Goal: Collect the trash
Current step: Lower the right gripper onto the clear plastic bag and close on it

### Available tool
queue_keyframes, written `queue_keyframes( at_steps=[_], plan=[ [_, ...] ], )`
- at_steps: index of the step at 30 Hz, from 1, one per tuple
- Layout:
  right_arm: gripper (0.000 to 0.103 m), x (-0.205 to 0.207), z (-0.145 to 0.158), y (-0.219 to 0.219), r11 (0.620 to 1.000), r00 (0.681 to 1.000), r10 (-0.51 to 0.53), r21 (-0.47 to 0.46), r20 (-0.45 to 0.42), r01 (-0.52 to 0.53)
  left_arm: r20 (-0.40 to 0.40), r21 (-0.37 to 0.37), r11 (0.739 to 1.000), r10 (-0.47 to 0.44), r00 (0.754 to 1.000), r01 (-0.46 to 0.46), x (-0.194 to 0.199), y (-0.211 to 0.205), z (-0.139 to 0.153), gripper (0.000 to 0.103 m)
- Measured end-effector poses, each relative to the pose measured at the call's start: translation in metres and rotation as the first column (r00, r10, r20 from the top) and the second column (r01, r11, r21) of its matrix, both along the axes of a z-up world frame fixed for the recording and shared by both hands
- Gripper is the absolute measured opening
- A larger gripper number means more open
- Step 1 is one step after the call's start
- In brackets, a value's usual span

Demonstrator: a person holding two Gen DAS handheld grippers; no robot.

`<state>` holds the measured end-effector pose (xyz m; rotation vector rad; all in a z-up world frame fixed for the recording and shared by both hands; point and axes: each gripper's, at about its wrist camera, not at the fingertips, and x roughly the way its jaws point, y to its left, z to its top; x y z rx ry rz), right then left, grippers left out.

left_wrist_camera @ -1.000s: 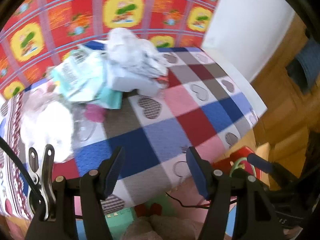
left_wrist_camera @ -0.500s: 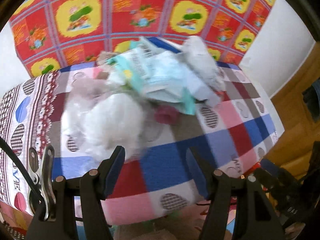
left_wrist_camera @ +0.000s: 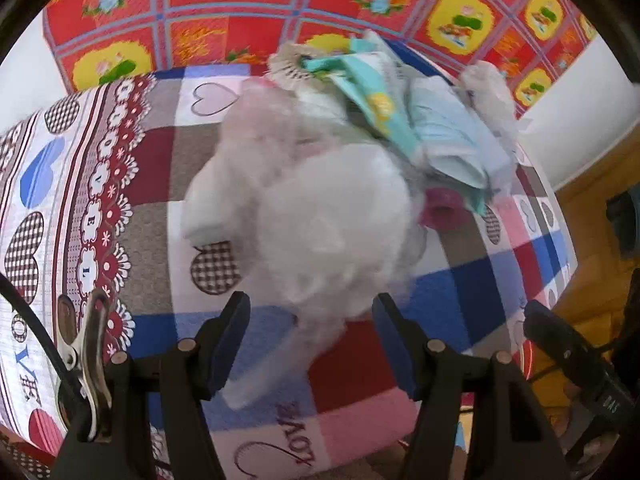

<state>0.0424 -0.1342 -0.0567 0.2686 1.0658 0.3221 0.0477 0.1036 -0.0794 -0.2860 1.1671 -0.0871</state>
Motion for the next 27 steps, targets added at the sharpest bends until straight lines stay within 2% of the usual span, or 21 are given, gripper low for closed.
queue_keyframes(
  at_steps=[6, 13, 16, 19, 20, 24, 27],
  plan=[
    [0.079, 0.022, -0.012, 0.031, 0.999, 0.999, 0.033, 0.012, -0.006, -0.033, 0.022, -0.05, 0.999, -0.001, 1.0, 0.002, 0.007, 0.015, -0.01, 0.067],
    [0.079, 0.049, -0.025, 0.062, 0.998, 0.998, 0.061, 0.025, -0.035, -0.06, 0.07, 0.029, 0.998, -0.06, 0.996, 0.058, 0.01, 0.007, -0.014, 0.067],
    [0.079, 0.06, -0.03, 0.071, 0.997, 0.997, 0.066, 0.031, -0.045, -0.065, 0.08, 0.033, 0.996, -0.08, 0.994, 0.078, 0.009, 0.008, -0.015, 0.067],
    [0.079, 0.071, -0.033, 0.076, 0.998, 0.997, 0.055, 0.04, -0.051, -0.053, 0.063, 0.035, 0.998, -0.055, 0.997, 0.053, 0.009, 0.015, -0.019, 0.07],
    [0.079, 0.075, -0.033, 0.077, 0.998, 0.997, 0.052, 0.042, -0.052, -0.05, 0.039, 0.053, 0.998, -0.036, 0.999, 0.034, 0.01, 0.017, -0.022, 0.067],
    [0.079, 0.088, -0.035, 0.084, 0.999, 0.998, 0.044, 0.027, -0.047, -0.043, 0.034, 0.039, 0.999, -0.022, 0.999, 0.021, 0.012, 0.022, -0.022, 0.069],
    [0.079, 0.095, -0.042, 0.089, 0.998, 0.996, 0.058, 0.029, -0.075, -0.056, 0.04, 0.018, 1.0, -0.019, 0.999, 0.019, 0.011, 0.024, -0.023, 0.07]
  ],
)
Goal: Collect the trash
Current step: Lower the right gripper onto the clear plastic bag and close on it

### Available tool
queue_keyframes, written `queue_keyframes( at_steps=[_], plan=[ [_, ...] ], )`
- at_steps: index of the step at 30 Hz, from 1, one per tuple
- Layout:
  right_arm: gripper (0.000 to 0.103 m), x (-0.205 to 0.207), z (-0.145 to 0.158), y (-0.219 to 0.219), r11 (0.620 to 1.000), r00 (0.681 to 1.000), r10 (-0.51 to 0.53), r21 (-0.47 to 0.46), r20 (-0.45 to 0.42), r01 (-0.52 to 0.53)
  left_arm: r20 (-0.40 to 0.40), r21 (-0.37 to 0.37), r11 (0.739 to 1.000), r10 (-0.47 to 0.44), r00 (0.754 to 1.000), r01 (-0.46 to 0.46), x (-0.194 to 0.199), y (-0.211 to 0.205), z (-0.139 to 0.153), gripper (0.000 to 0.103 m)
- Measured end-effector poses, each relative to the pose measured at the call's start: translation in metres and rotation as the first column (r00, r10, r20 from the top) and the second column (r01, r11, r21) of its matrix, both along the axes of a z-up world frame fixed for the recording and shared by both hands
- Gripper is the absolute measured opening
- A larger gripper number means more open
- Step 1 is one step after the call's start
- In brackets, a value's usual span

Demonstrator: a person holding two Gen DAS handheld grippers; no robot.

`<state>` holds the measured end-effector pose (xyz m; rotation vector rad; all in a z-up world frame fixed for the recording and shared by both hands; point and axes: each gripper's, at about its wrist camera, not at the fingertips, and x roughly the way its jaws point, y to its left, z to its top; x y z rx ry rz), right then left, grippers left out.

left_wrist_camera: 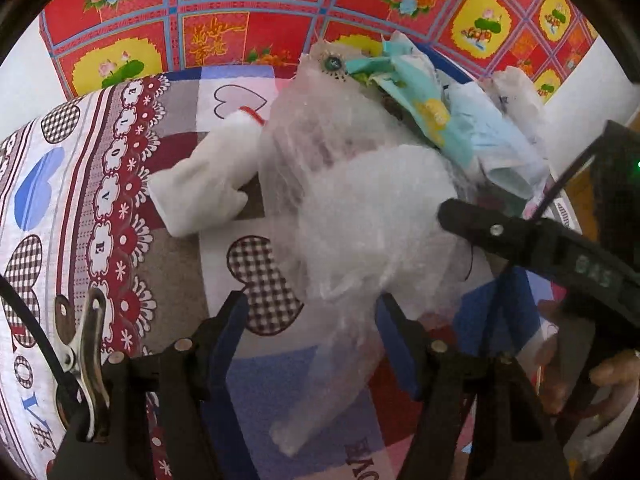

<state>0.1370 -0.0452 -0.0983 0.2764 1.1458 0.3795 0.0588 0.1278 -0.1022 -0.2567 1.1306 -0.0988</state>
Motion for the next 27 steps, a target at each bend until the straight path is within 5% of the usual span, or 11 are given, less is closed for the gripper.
queue_keyframes(
  at_steps=[2, 6, 9, 17, 22, 27],
  plan=[
    [0.078, 0.002, -0.003, 0.004, 1.0, 1.0, 0.012, 0.001, 0.001, -0.012, 0.002, -0.033, 0.999, 0.009, 1.0, -0.009, -0.001, 0.004, 0.0, 0.07],
    [0.036, 0.002, -0.006, 0.012, 0.999, 0.999, 0.047, 0.028, -0.022, -0.046, -0.002, -0.138, 0.99, 0.023, 1.0, -0.023, -0.002, 0.016, 0.001, 0.058],
    [0.021, -0.009, 0.001, 0.02, 0.996, 0.996, 0.083, 0.009, -0.007, -0.083, 0.027, -0.167, 0.986, 0.018, 0.999, -0.013, -0.004, 0.018, 0.009, 0.052],
    [0.021, -0.044, 0.002, 0.023, 0.991, 0.987, 0.135, 0.02, -0.083, -0.134, 0.042, -0.16, 0.987, 0.009, 0.999, -0.002, -0.013, 0.022, 0.018, 0.05],
    [0.034, -0.056, -0.005, 0.02, 0.99, 0.981, 0.141, 0.002, -0.131, -0.142, 0.002, -0.18, 0.984, 0.001, 1.0, 0.0, -0.014, 0.019, 0.006, 0.048],
    [0.035, -0.058, -0.008, 0.006, 0.995, 0.985, 0.094, 0.034, -0.146, -0.09, -0.011, -0.188, 0.981, -0.038, 0.999, 0.036, -0.015, 0.011, 0.001, 0.047]
  ],
)
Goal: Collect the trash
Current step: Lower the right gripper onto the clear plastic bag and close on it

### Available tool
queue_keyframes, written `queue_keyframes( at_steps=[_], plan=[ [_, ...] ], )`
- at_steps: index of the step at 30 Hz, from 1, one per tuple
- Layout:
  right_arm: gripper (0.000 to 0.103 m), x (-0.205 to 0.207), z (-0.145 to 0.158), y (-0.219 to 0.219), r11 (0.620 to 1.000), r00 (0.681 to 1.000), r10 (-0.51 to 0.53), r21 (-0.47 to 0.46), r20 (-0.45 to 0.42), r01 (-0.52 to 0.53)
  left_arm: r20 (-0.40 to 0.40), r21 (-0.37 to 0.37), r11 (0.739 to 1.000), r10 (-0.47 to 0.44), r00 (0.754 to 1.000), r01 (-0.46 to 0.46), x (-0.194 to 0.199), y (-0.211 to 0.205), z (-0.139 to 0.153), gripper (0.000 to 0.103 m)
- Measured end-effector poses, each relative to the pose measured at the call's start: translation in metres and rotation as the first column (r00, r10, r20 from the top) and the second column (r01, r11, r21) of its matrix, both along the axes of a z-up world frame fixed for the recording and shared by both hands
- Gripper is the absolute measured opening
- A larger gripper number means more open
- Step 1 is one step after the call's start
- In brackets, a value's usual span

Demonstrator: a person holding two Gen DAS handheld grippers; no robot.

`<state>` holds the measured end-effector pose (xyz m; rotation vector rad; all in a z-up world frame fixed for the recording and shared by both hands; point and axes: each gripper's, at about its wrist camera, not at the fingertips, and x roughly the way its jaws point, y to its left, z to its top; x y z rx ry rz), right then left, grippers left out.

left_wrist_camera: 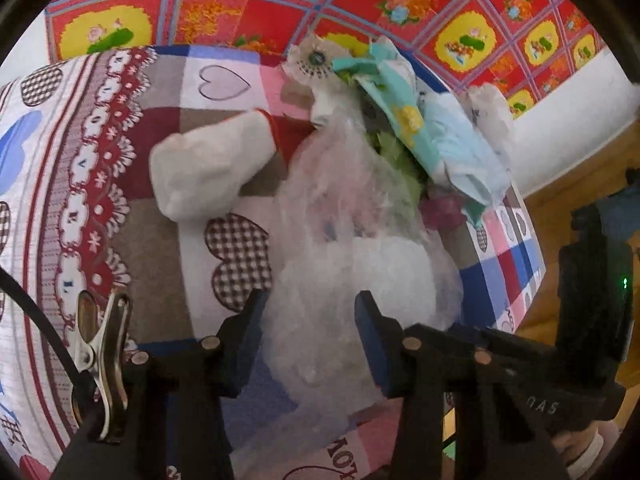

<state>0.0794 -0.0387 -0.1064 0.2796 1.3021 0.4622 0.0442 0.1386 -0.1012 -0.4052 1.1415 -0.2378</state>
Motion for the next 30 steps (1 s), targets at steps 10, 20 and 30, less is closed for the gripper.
queue_keyframes(
  at_steps=[10, 20, 30],
  plan=[
    [0.035, -0.006, -0.001, -0.007, 0.997, 0.998, -0.062, 0.037, -0.002, 0.062, -0.013, 0.019, 0.999, -0.037, 0.999, 0.038, -0.003, -0.009, 0.0, 0.047],
    [0.017, -0.014, 0.018, -0.011, 0.994, 0.992, -0.101, 0.048, 0.07, 0.097, 0.018, -0.011, 0.995, -0.096, 0.995, 0.096, -0.01, -0.014, 0.012, 0.027],
    [0.01, -0.023, 0.041, -0.015, 0.99, 0.977, -0.121, 0.092, 0.175, 0.107, 0.084, -0.005, 0.987, -0.159, 0.984, 0.16, -0.008, -0.023, 0.032, 0.017]
  ],
)
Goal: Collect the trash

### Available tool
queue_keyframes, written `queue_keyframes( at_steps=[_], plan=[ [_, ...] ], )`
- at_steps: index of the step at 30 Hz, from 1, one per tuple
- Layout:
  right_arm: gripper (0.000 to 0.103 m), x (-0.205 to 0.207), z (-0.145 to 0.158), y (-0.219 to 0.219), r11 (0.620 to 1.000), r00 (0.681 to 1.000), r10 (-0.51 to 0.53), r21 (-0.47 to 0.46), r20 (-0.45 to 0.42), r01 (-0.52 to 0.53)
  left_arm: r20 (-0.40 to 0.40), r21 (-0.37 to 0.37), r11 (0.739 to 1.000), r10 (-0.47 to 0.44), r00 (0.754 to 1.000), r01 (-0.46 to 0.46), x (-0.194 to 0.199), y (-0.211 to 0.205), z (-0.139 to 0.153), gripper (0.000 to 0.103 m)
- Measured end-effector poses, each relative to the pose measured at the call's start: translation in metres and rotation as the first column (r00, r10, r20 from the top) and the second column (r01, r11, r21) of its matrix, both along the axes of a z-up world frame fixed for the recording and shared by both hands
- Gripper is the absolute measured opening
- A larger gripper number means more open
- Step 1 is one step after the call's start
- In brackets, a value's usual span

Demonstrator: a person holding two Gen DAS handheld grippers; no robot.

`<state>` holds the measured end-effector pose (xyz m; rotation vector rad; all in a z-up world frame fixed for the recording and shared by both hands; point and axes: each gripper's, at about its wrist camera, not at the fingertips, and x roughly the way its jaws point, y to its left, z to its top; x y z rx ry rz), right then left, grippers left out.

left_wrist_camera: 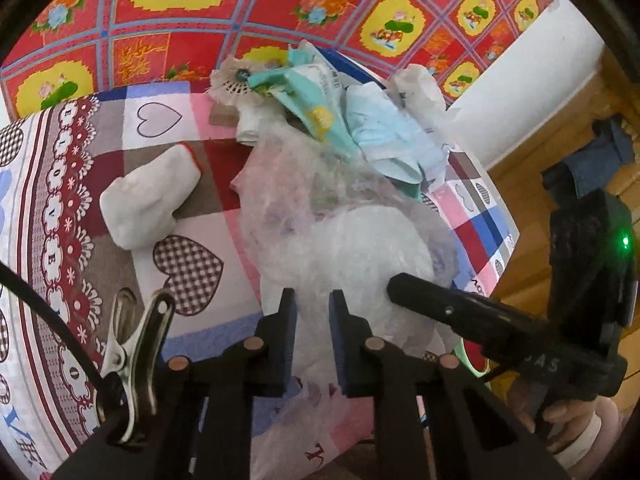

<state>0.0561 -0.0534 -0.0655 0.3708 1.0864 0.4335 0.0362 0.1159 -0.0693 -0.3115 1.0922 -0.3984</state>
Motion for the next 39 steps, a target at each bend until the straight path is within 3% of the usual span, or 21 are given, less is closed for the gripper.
queue_keyframes(
  at_steps=[7, 11, 13, 15, 20, 28, 30, 33, 36, 39],
  plan=[
    [0.01, -0.008, 0.005, -0.013, 0.999, 0.999, -0.04, -0.034, 0.007, 0.041, -0.006, 0.049, 0.997, -0.056, 0.998, 0.056, 0.007, -0.019, -0.001, 0.017],
    [0.013, -0.011, -0.004, -0.022, 0.995, 0.998, -0.052, -0.083, -0.044, 0.048, -0.028, 0.1, 0.993, -0.062, 0.998, 0.064, 0.008, -0.024, -0.008, 0.031],
    [0.02, -0.012, -0.007, -0.024, 0.992, 0.996, -0.059, -0.114, -0.068, 0.052, -0.039, 0.107, 0.992, -0.07, 0.997, 0.074, 0.009, -0.026, -0.011, 0.031],
    [0.033, -0.013, -0.008, -0.028, 0.987, 0.994, -0.079, -0.149, -0.077, 0.067, -0.044, 0.111, 0.99, -0.085, 0.995, 0.089, 0.009, -0.03, -0.014, 0.031],
    [0.035, -0.011, -0.004, -0.042, 0.974, 0.992, -0.115, -0.2, -0.043, 0.104, -0.07, 0.113, 0.987, -0.103, 0.992, 0.11, 0.009, -0.034, -0.021, 0.034],
    [0.034, 0.01, -0.03, -0.033, 0.973, 0.992, -0.095, -0.219, -0.089, 0.074, -0.122, 0.108, 0.985, -0.12, 0.985, 0.134, 0.011, -0.041, -0.032, 0.044],
    [0.027, 0.007, -0.032, -0.03, 0.973, 0.992, -0.096, -0.218, -0.077, 0.077, -0.118, 0.113, 0.984, -0.126, 0.985, 0.139, 0.01, -0.042, -0.032, 0.047],
    [0.013, 0.003, -0.032, -0.031, 0.98, 0.993, -0.09, -0.185, -0.075, 0.075, -0.111, 0.12, 0.981, -0.138, 0.984, 0.151, 0.009, -0.047, -0.032, 0.046],
    [0.009, -0.001, -0.023, -0.04, 0.98, 0.992, -0.119, -0.168, -0.04, 0.111, -0.119, 0.104, 0.982, -0.147, 0.982, 0.16, 0.01, -0.046, -0.033, 0.027],
    [0.007, -0.006, -0.014, -0.05, 0.985, 0.99, -0.141, -0.102, -0.025, 0.137, -0.125, 0.06, 0.985, -0.155, 0.98, 0.164, 0.01, -0.042, -0.032, 0.02]
  ],
)
